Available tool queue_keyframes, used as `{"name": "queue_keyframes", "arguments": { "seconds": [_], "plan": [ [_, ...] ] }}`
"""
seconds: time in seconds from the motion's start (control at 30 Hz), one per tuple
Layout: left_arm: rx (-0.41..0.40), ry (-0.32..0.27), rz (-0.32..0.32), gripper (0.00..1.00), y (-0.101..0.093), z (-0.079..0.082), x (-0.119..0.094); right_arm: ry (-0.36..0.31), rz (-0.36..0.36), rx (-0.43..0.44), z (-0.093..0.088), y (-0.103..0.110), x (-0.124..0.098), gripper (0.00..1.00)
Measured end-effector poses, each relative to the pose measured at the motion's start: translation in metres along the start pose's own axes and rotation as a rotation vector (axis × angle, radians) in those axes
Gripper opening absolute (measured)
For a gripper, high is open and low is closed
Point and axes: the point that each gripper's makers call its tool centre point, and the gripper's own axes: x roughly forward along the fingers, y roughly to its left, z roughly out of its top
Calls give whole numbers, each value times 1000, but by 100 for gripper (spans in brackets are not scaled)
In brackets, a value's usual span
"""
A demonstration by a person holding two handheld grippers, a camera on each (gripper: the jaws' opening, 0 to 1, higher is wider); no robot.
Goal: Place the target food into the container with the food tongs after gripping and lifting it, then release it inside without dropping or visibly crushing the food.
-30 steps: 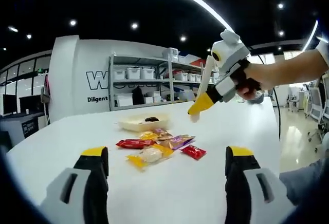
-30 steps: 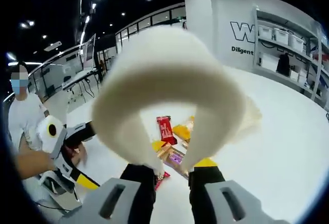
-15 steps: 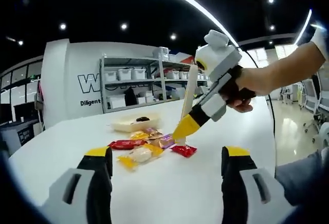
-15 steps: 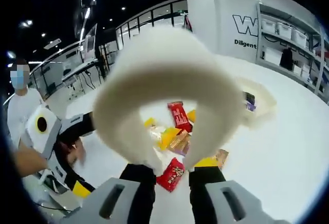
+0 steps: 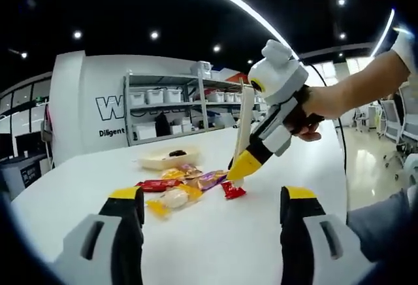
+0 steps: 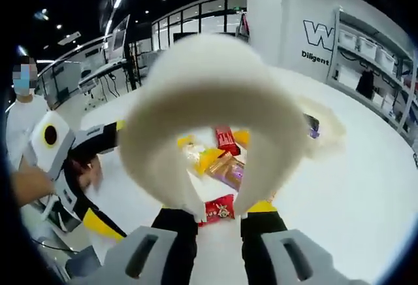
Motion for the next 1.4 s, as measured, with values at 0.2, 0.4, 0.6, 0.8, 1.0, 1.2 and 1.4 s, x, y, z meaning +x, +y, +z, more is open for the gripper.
{"name": "queue_keyframes", "arguments": {
  "seconds": [0.2,0.4,0.6,0.8,1.0,1.2,1.4],
  "plan": [
    [3,3,-7,83,-1,-1,0,4,-29,17,-8,-10,-3,19],
    [6,6,-15,81,-2,-2,1,-9,-23,55,-3,-7,1,19],
    [4,5,-16,81,-3,-1,1,-3,-67,17,1,-18,5,19],
    [3,5,-20,80,-3,-2,0,-5,-91,67,0,-37,9,19],
    [2,6,-23,79,-4,-2,0,-35,-55,106,6,-31,4,20],
    [5,10,-23,79,-4,-3,1,-47,10,113,10,-9,6,20],
    [3,14,-25,78,-4,-4,1,-39,17,88,5,-4,14,21]
  ]
}}
